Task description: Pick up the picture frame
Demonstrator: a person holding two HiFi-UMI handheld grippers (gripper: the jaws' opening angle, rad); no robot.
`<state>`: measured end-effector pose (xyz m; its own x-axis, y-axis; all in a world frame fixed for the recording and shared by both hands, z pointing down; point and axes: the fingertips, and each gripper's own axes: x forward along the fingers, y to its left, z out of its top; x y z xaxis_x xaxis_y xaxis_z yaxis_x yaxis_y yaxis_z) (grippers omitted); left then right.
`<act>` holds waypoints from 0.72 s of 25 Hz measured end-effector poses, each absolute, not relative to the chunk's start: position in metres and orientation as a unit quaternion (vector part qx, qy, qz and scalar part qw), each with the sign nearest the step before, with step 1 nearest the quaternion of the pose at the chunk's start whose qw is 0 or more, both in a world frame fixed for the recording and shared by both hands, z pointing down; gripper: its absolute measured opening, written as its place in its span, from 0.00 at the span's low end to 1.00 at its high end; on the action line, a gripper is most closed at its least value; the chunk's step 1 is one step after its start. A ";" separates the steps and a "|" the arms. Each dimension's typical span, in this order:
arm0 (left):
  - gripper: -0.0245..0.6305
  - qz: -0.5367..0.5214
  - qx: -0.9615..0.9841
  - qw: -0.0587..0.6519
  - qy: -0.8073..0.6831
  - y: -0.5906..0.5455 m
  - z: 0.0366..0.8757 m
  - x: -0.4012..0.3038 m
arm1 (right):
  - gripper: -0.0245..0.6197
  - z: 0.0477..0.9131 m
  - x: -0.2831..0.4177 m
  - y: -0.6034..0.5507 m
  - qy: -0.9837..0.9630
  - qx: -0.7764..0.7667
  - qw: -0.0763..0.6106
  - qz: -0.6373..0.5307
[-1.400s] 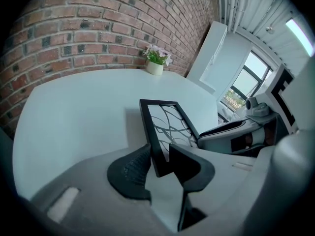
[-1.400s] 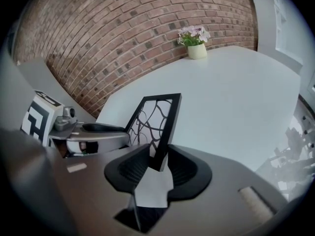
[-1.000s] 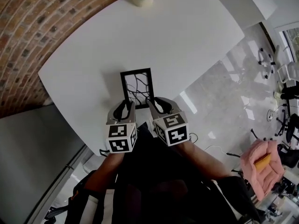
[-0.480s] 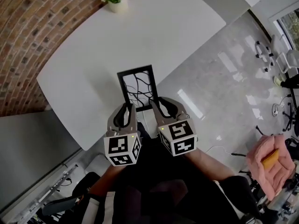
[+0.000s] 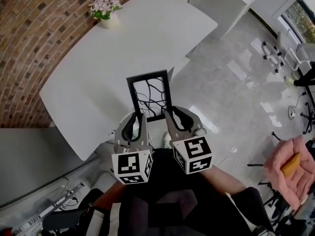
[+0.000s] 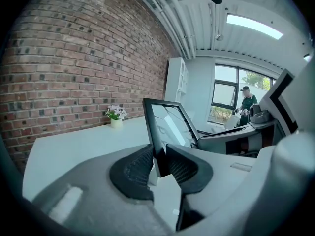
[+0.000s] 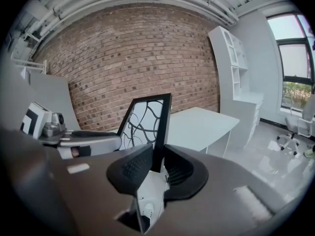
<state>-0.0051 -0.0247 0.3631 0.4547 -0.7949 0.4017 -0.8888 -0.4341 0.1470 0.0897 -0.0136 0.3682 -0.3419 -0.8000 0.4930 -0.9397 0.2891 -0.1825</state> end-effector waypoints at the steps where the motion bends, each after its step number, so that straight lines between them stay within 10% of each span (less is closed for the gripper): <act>1: 0.16 0.136 0.839 0.164 -0.502 -0.019 0.356 0.004 | 0.15 0.362 0.099 -0.007 -0.787 0.557 0.148 0.222; 18: 0.16 0.125 0.866 0.118 -0.469 0.007 0.330 0.047 | 0.15 0.334 0.140 0.028 -0.771 0.598 0.107 0.190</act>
